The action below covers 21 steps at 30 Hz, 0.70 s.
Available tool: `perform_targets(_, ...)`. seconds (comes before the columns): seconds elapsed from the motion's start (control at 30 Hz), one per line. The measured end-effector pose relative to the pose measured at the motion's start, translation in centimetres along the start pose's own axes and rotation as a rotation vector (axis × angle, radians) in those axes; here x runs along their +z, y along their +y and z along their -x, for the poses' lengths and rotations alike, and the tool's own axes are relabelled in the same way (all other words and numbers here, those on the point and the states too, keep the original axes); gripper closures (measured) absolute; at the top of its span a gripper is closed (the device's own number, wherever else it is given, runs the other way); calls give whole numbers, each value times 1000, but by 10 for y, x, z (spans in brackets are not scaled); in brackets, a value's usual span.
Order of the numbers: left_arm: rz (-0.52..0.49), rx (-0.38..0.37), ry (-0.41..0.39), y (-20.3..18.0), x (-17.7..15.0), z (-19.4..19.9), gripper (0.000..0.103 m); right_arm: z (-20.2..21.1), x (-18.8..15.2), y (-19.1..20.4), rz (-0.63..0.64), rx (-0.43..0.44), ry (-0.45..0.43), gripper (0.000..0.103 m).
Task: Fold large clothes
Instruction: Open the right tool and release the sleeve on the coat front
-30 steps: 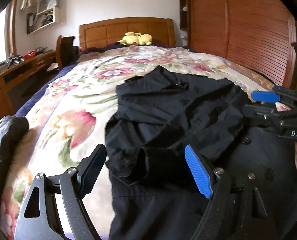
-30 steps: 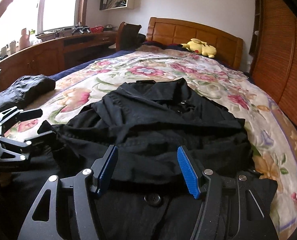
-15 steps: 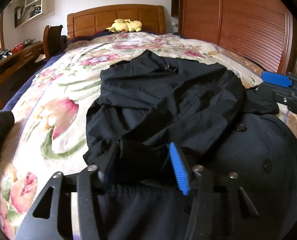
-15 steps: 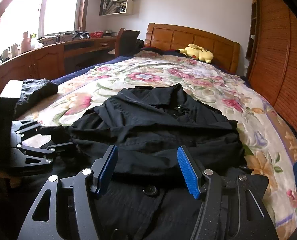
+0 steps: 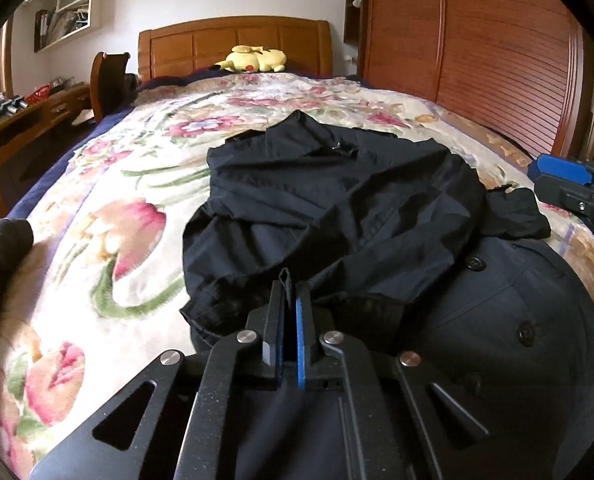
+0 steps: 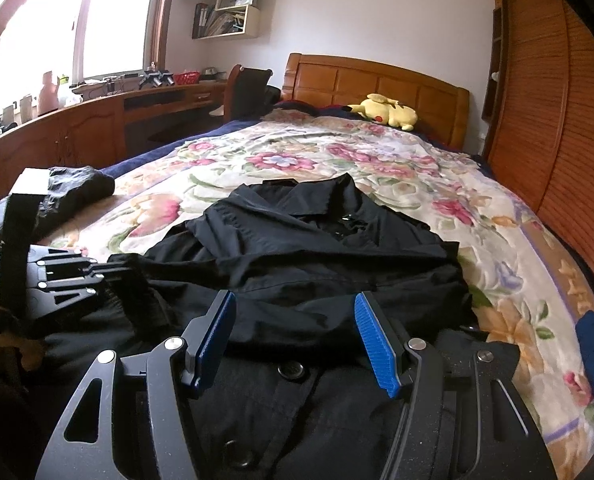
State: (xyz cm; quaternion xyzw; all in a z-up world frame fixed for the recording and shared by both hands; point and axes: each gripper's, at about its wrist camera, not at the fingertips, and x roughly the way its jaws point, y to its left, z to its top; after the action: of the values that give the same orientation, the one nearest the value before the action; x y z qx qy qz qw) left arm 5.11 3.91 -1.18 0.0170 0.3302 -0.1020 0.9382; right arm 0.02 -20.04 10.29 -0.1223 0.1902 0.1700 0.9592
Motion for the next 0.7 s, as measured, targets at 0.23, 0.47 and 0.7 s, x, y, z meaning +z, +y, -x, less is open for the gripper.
perform_targets(0.23,11,44,-77,12,6,24,98,7,-1,-4,-4,-13,-8,39)
perform_targets(0.47,63,119,-141,45,13,40,98,16,-11,-17,-28,-37,3,39)
perform_targets(0.7,73,114,-130,49,4,46,86,19,-36,-40,-51,-75,61,39)
